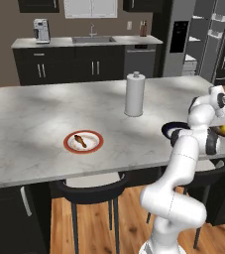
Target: Pick the chicken drumstick and lemon from their plates and place them in the bowl. Then put the bowl in the fridge.
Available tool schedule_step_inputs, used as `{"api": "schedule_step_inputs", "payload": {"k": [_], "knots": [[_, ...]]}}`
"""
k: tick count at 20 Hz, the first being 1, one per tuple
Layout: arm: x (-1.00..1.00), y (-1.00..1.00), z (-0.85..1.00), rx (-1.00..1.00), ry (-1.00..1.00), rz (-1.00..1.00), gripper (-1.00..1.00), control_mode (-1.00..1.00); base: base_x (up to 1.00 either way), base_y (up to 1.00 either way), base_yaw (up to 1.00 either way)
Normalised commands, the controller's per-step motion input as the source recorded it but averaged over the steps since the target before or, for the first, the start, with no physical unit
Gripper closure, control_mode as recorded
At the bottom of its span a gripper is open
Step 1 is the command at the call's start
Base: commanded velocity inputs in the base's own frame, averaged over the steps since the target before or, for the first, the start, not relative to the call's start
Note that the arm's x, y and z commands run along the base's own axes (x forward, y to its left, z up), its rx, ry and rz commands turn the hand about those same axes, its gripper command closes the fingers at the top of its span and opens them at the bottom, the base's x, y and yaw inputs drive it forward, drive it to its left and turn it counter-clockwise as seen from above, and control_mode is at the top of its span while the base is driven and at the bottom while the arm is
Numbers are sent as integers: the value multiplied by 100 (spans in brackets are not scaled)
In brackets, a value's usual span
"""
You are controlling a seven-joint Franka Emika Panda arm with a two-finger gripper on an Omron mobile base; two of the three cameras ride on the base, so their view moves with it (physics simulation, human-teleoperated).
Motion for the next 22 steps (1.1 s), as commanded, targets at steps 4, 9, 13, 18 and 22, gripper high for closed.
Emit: {"api": "schedule_step_inputs", "payload": {"k": [4,9,13,18,22], "knots": [[1,-2,42,21,12,0,-100,-100,0,0,0],[4,0,56,21,5,0,-100,-100,0,0,0],[0,8,67,16,0,0,-100,-100,0,0,0],[-15,14,53,17,0,1,-100,-100,0,0,0],[-30,46,26,19,0,0,-100,-100,0,0,0]]}}
